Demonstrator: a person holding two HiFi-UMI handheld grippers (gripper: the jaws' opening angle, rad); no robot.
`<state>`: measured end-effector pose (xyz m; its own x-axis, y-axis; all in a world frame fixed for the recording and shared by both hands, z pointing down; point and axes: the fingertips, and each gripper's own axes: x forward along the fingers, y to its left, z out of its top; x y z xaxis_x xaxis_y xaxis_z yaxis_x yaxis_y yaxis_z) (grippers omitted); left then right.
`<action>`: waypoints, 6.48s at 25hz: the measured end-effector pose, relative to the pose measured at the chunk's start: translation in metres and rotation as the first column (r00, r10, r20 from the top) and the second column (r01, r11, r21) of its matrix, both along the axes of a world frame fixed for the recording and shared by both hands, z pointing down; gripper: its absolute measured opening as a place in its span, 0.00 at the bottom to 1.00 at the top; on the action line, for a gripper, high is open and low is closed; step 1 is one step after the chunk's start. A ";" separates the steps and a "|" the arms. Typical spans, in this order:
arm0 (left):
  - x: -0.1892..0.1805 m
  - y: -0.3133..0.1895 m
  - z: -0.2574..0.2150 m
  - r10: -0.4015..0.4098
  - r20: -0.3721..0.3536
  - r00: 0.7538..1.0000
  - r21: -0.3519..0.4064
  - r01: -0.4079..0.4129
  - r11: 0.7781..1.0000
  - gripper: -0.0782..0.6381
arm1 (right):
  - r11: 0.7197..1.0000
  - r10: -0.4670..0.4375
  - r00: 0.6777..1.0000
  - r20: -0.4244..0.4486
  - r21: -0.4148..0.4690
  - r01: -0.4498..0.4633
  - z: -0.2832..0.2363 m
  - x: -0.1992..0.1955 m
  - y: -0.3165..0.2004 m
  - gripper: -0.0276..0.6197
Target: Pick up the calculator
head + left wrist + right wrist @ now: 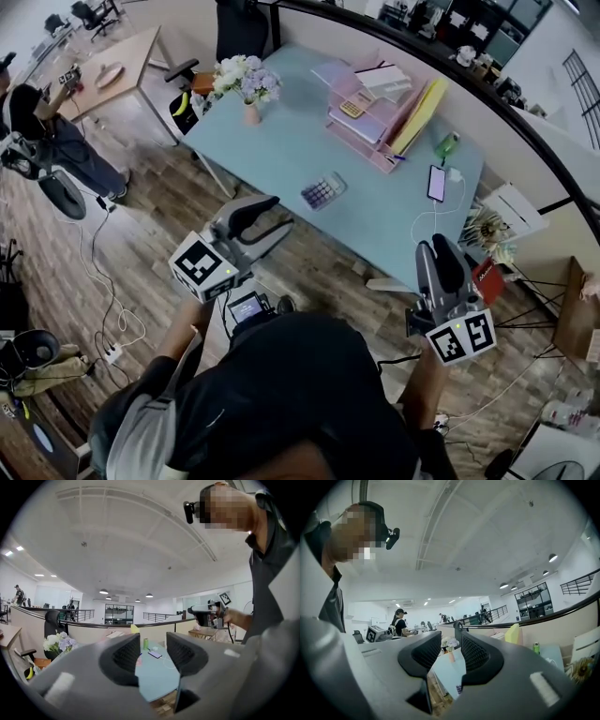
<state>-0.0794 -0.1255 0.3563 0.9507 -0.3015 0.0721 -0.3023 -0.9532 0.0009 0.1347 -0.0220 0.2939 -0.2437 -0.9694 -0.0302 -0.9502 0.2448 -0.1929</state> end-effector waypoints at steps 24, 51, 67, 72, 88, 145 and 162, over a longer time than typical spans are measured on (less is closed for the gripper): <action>-0.045 -0.044 0.015 -0.080 -0.041 0.996 -0.059 0.078 0.995 0.43 | 0.997 -0.073 0.996 -0.052 -0.023 0.072 -0.011 -0.043 -0.059 0.22; 0.029 -0.087 0.007 -0.313 0.047 0.948 -0.011 0.314 0.949 0.43 | 0.940 -0.341 0.938 0.055 0.007 0.341 0.008 0.044 -0.179 0.22; 0.084 -0.081 0.020 -0.349 0.111 0.931 -0.019 0.353 0.936 0.43 | 0.913 -0.402 0.908 0.120 -0.017 0.407 0.038 0.091 -0.193 0.22; 0.091 -0.080 0.025 -0.352 0.120 0.928 -0.031 0.358 0.933 0.43 | 0.910 -0.406 0.904 0.132 -0.026 0.413 0.044 0.096 -0.196 0.22; 0.100 -0.121 0.091 -0.314 0.140 0.939 -0.168 0.335 0.927 0.43 | 0.899 -0.394 0.907 0.151 -0.141 0.414 0.088 0.082 -0.228 0.22; 0.076 -0.176 0.451 -0.214 0.424 0.880 -0.768 0.475 0.429 0.53 | 0.351 -0.404 0.867 0.290 -0.826 0.441 0.502 -0.013 -0.329 0.29; 0.080 -0.208 0.409 -0.317 0.406 0.857 -0.673 0.515 0.531 0.47 | 0.489 -0.406 0.877 0.256 -0.750 0.445 0.452 -0.019 -0.326 0.25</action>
<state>0.0002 -0.3332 0.7651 0.6598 -0.4045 0.6333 -0.7499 -0.4093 0.5198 0.1155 -0.3483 0.7459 -0.6507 -0.3986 0.6463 -0.7593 0.3562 -0.5447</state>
